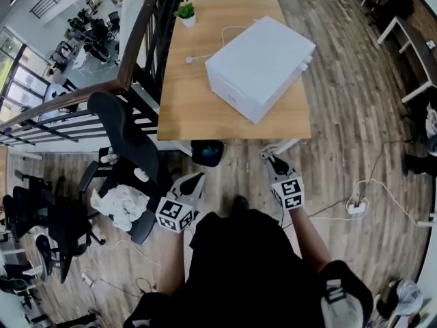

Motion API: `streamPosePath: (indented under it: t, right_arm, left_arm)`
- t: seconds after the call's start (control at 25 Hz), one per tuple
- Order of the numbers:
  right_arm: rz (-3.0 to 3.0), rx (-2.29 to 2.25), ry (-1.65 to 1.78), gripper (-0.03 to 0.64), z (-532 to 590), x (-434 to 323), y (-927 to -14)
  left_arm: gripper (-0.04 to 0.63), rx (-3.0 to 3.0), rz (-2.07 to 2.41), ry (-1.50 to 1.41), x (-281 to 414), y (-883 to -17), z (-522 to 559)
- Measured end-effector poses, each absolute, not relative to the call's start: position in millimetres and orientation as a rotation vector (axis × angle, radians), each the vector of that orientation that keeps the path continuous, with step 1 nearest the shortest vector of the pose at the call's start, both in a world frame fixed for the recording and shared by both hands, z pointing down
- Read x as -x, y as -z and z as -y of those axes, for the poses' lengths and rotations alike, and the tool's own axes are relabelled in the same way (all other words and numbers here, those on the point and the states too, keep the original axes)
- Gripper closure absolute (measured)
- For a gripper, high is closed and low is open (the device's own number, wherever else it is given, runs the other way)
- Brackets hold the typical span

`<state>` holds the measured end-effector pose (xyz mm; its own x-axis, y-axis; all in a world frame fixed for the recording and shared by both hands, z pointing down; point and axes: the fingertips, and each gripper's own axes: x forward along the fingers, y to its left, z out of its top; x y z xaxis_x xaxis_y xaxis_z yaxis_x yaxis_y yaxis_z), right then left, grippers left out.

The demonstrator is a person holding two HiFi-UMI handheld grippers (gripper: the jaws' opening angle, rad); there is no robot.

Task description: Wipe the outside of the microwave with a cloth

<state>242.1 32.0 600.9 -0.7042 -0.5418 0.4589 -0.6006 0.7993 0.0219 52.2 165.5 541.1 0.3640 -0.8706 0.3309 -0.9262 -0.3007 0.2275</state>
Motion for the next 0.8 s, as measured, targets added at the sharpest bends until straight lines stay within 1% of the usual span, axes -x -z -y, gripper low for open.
streamPosePath:
  t: [0.32, 0.8]
  right_arm:
    - [2.541, -0.883, -0.174, 0.584, -2, -255, -611]
    - [2.512, -0.990, -0.213, 0.584, 29, -224, -607]
  left_arm:
    - [0.595, -2.226, 1.569, -0.215, -66, -548, -146]
    - [0.595, -2.284, 1.506, -0.231, -29, -546, -102]
